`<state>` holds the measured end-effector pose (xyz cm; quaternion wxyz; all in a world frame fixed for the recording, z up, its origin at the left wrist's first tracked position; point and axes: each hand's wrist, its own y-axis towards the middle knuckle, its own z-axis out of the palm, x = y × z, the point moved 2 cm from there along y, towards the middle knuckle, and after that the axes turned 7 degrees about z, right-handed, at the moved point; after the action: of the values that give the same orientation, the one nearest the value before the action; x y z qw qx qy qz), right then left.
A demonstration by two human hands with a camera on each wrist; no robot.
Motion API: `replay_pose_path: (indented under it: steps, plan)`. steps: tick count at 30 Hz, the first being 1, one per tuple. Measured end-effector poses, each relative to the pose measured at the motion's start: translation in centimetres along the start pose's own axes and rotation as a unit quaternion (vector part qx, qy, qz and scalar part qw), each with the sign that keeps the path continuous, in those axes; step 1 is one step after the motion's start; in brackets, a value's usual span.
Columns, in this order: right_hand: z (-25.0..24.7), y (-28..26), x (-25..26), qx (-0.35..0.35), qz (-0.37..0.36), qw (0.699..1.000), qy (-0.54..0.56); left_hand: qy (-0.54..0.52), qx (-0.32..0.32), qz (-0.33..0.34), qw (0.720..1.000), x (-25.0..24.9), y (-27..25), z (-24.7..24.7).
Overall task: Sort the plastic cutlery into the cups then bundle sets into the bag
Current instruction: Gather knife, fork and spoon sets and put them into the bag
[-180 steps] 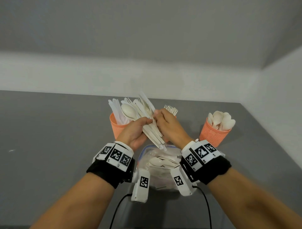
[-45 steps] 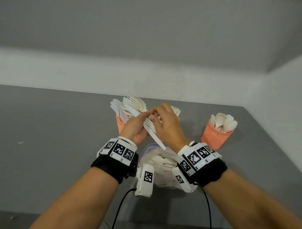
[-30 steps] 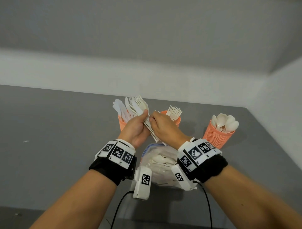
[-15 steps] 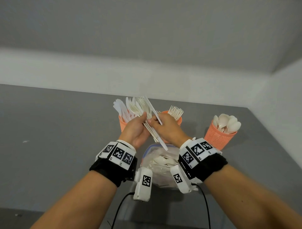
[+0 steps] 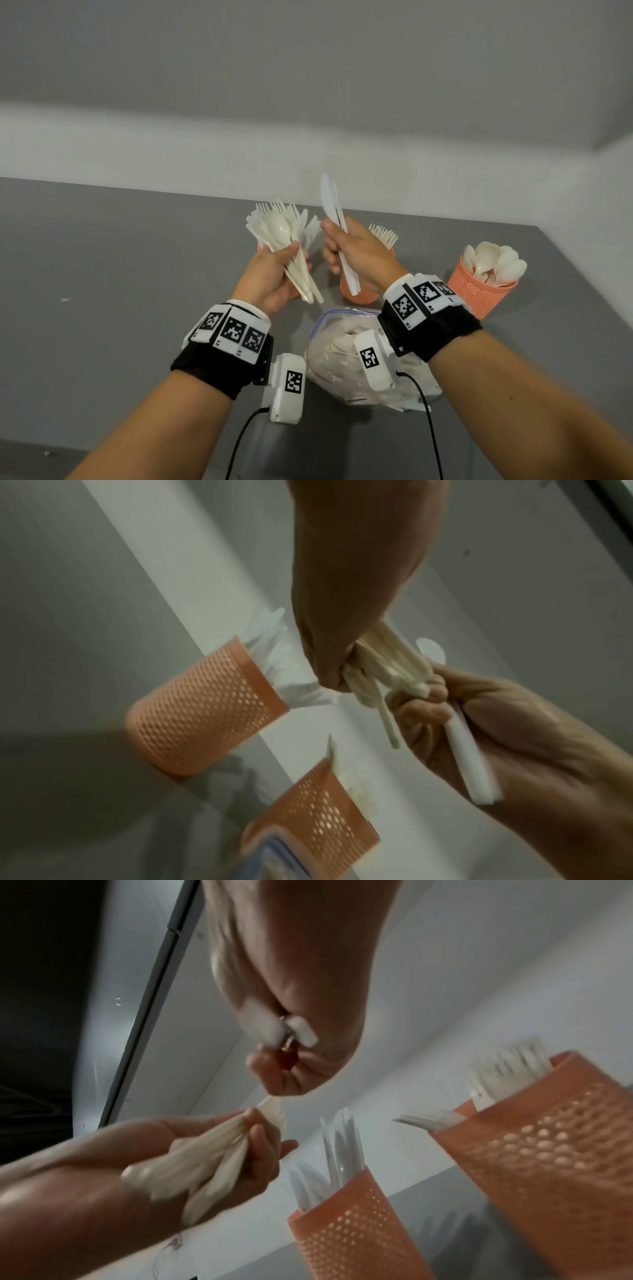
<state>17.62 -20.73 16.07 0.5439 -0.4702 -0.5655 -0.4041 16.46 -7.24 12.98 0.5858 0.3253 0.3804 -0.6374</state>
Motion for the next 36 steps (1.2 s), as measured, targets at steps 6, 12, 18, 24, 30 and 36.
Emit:
replay_pose_path:
  steps: [6,12,18,24,30,36]
  plan:
    - [1.8,3.7,0.9,-0.032,-0.051,0.998,0.034,-0.008,-0.026,0.046,0.999,-1.9,0.8,-3.4]
    - [4.9,7.4,0.7,-0.086,-0.104,0.991,0.012,-0.001,-0.005,0.042,0.999,-2.1,0.9,-4.8]
    - [5.3,9.8,-0.8,-0.114,-0.084,0.99,-0.019,0.0,0.027,0.037,0.999,-2.3,0.9,-5.3]
    - [6.4,9.4,-1.0,-0.056,-0.132,0.979,-0.142,-0.007,0.05,0.03,0.998,-2.1,1.4,-4.8]
    - [4.9,7.6,2.0,-0.14,-0.206,0.961,-0.116,0.02,0.03,0.032,0.999,-1.9,1.8,-4.0]
    - [4.0,4.5,1.6,-0.073,-0.032,0.981,-0.176,-0.005,0.022,0.026,0.999,-1.5,1.9,-1.4]
